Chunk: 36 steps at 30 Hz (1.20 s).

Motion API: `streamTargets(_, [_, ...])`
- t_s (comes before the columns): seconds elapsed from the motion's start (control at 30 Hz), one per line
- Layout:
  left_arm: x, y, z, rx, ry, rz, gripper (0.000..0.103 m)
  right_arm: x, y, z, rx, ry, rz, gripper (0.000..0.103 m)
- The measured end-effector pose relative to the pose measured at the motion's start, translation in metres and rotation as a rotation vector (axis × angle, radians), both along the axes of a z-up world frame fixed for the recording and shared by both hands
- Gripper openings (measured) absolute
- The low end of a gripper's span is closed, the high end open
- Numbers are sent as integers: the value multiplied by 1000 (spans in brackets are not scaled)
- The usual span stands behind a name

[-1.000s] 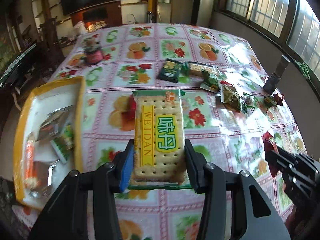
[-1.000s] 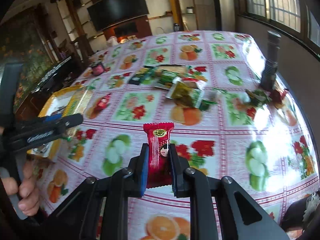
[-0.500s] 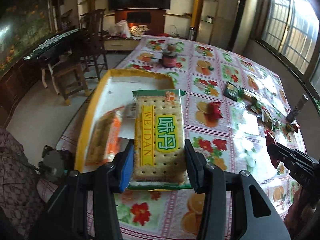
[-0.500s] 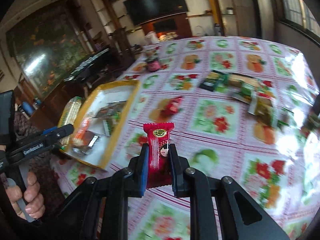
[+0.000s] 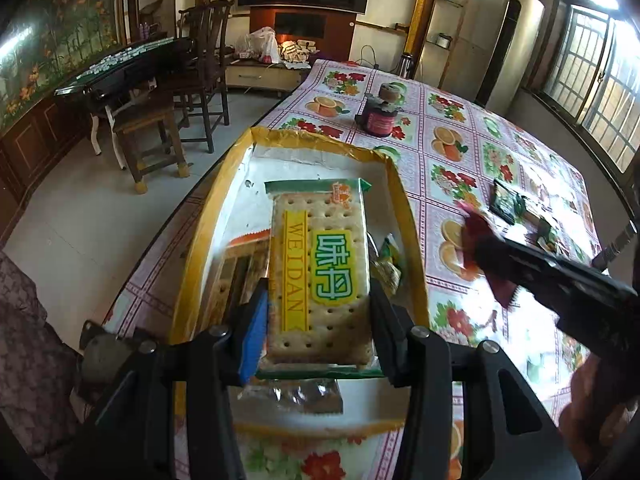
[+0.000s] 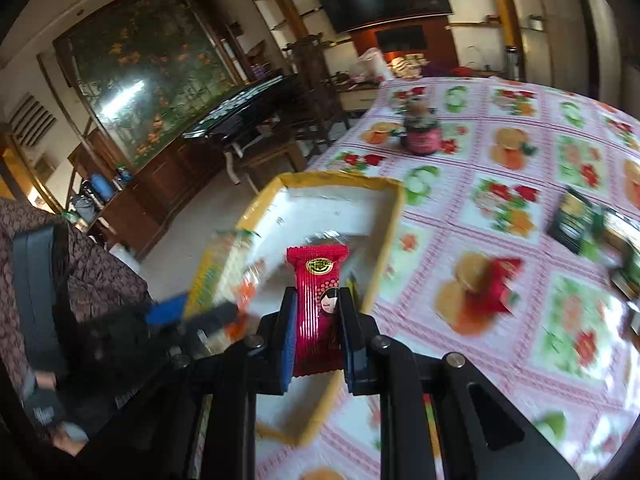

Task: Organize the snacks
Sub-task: 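Carry both packs over the yellow tray and release them inside, then withdraw both tools from the tray back over the table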

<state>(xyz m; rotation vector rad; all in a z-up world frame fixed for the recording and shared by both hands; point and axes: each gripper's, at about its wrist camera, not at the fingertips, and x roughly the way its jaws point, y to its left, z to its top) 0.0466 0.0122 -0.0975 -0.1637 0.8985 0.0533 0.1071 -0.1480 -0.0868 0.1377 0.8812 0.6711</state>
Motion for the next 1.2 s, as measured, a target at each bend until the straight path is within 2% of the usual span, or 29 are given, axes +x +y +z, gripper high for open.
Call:
streamTargets(0.27, [28, 11, -16, 0, 32, 11, 48, 60, 43, -24, -20, 43, 22, 17])
streamTargets(0.4, [40, 13, -23, 6, 43, 17, 48, 75, 54, -34, -27, 57, 39, 17])
streamTargets(0.5, [45, 12, -26, 34, 53, 11, 50, 81, 61, -38, -49, 58, 54, 22])
streamTargets(0.53, [44, 10, -26, 54, 54, 14, 52, 82, 60, -38, -49, 55, 50, 24])
streamTargets(0.57, [45, 9, -26, 66, 55, 18, 60, 82, 58, -38, -49, 52, 43, 28])
streamTargets(0.6, [44, 8, -24, 78, 51, 23, 65, 81, 55, -36, -45, 46, 36, 39])
streamTargets(0.63, [43, 8, -22, 83, 44, 30, 78, 80, 51, -34, -36, 36, 28, 44])
streamTargets(0.67, [41, 9, -21, 85, 39, 36, 87, 79, 47, -32, -29, 27, 21, 45])
streamTargets(0.7, [39, 10, -18, 85, 29, 43, 89, 77, 39, -28, -18, 21, 12, 45])
streamTargets(0.97, [20, 1, 5, 107, -17, 71, 93, 49, -22, -11, 61, 17, -86, 47])
streamTargets(1.2, [6, -27, 24, 132, -67, 48, 98, 7, -69, 1, 44, -7, -170, 53])
